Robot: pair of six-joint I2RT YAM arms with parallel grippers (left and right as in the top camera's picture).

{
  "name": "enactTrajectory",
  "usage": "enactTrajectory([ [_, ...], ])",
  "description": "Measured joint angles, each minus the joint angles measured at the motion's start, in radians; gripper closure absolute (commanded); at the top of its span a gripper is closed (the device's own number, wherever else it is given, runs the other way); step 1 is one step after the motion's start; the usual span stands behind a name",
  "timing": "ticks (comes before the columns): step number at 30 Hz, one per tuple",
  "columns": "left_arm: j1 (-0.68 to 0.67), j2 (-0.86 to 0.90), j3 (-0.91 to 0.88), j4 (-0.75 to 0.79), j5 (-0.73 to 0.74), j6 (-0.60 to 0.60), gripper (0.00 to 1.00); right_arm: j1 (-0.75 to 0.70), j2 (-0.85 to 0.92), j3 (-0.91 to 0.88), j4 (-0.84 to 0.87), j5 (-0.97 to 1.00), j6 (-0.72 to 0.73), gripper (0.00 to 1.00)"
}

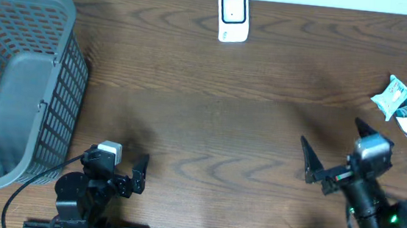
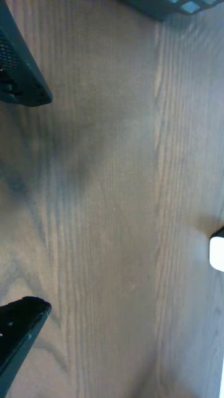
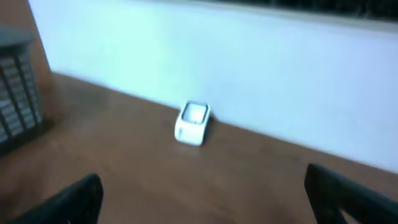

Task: Scan the item barcode

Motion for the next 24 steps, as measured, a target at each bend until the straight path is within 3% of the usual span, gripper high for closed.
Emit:
enactTrajectory([
  [6, 0.000, 0.000, 0.000, -0.001, 0.000, 0.000, 0.02, 0.000, -0.161, -0.217, 0.206, -0.001, 0.055, 0.01],
  [21, 0.000, 0.000, 0.000, -0.001, 0.000, 0.000, 0.02, 0.000, -0.348, -0.644, 0.702, 0.157, 0.151, 0.01],
  [24, 0.000, 0.000, 0.000, 0.000, 0.000, 0.000, 0.02, 0.000, -0.350, -0.697, 0.643, 0.208, 0.156, 0.01],
])
